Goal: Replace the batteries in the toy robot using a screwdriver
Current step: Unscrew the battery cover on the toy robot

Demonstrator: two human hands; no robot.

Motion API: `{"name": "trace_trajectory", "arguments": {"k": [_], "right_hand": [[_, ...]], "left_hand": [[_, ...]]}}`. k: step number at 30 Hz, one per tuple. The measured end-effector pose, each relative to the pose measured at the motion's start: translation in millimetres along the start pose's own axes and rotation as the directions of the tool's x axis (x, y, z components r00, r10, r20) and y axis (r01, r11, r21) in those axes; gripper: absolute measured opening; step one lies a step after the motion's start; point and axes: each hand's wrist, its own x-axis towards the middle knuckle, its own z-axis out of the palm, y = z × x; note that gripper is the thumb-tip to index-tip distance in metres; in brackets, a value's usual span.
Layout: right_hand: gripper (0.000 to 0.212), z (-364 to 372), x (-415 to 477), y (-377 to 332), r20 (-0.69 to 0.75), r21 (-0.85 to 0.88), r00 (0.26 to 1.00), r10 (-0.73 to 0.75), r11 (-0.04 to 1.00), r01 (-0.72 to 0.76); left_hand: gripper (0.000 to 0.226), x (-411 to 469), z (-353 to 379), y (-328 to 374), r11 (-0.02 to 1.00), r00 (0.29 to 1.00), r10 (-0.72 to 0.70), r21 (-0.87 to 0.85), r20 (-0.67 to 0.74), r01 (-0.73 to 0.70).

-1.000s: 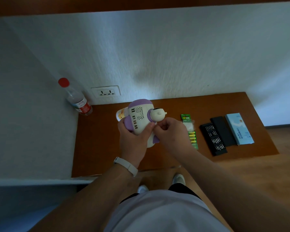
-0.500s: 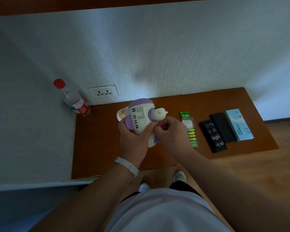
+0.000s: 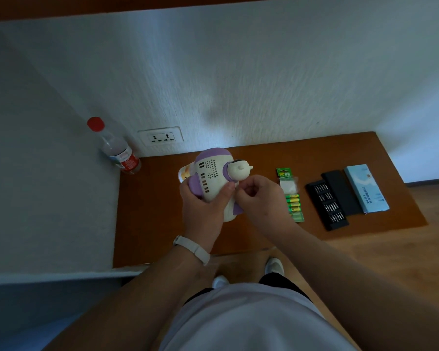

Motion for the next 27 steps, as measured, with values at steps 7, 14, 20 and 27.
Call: {"name": "trace_trajectory", "arguments": {"k": [7, 14, 20, 27], "right_hand": [[0.007, 3.0, -4.7, 3.4, 0.019, 0.008, 1.000, -0.017, 1.000, 0.017], [0.010, 6.9, -4.3, 7.6, 0.049, 0.020, 0.998, 0.028, 0.999, -0.029], [0.009, 3.6, -5.4, 10.9, 0.043, 0.056, 0.998, 0.041, 0.997, -0.043], [0.005, -2.2, -6.2, 13.8, 0.081, 0.084, 0.996, 0.024, 0.996, -0.031]], "left_hand": [[0.076, -1.6, -5.1, -4.5, 0.999, 1.000, 0.017, 0.040, -0.010, -0.016], [0.072, -3.5, -6.9, -9.9, 0.997, 1.000, 0.012, 0.072, -0.005, -0.012], [0.075, -5.2, -4.0, -13.2, 0.998, 1.000, -0.010, 0.054, 0.011, 0.010], [0.071, -1.7, -4.6, -21.3, 0.997, 0.996, -0.079, 0.012, 0.038, 0.079]]}}
